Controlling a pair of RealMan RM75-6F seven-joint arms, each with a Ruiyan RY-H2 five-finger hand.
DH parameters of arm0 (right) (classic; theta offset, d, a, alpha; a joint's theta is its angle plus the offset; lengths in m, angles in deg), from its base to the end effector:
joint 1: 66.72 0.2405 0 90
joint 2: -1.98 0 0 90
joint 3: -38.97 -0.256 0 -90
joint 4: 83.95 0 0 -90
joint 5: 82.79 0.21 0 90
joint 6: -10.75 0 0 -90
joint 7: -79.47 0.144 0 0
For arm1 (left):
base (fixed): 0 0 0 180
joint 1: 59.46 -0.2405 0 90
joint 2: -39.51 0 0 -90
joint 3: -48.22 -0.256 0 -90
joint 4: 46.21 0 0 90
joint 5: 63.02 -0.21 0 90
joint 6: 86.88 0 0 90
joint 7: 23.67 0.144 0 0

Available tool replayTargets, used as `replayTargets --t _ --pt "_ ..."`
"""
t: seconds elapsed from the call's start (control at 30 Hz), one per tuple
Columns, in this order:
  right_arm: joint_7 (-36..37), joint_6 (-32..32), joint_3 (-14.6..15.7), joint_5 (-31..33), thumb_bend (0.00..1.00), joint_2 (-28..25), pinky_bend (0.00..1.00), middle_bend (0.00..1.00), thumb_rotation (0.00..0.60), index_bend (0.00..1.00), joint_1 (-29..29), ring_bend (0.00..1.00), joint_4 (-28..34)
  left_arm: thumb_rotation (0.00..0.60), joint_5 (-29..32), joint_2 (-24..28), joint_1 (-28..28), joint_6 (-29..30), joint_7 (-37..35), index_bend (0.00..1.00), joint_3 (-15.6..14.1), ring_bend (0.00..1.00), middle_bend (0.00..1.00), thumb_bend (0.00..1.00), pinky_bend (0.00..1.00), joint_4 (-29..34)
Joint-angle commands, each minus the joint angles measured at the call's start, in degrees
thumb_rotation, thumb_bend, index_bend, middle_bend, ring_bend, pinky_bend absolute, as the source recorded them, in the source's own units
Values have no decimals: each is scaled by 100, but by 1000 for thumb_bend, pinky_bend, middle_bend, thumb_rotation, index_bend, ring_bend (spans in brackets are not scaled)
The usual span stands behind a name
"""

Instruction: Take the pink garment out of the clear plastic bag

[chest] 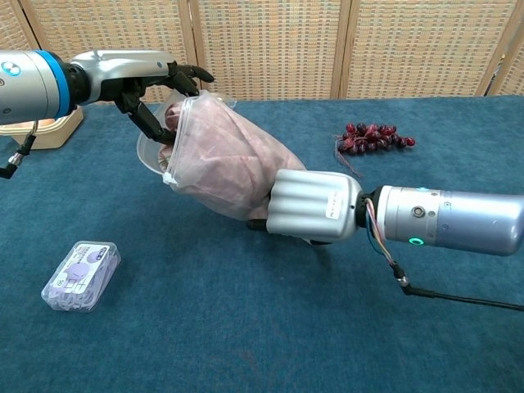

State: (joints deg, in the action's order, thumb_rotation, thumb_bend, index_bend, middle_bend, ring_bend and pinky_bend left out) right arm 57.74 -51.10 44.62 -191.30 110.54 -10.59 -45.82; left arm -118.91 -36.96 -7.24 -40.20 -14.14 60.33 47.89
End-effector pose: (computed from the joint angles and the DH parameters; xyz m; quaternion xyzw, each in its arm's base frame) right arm -0.1168 -0.3530 -0.1057 0.8771 0.2064 0.2953 0.3177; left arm -0.0966 0.3699 0.0298 -0.7433 -0.4282 -0.3883 0.3368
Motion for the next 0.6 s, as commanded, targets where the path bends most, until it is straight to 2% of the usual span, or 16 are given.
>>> replayTargets --t 0.03,0.6 --pt "-12 15 10 17 321 13 772 693 600 284 0 608 -9 600 -10 5 -5 -8 -27 707 -5 0 0 498 0 -13" --pt "-24 -75 111 84 364 -155 793 711 600 369 -117 625 -27 600 -213 83 -55 -60 -259 708 -32 0 0 497 0 -77"
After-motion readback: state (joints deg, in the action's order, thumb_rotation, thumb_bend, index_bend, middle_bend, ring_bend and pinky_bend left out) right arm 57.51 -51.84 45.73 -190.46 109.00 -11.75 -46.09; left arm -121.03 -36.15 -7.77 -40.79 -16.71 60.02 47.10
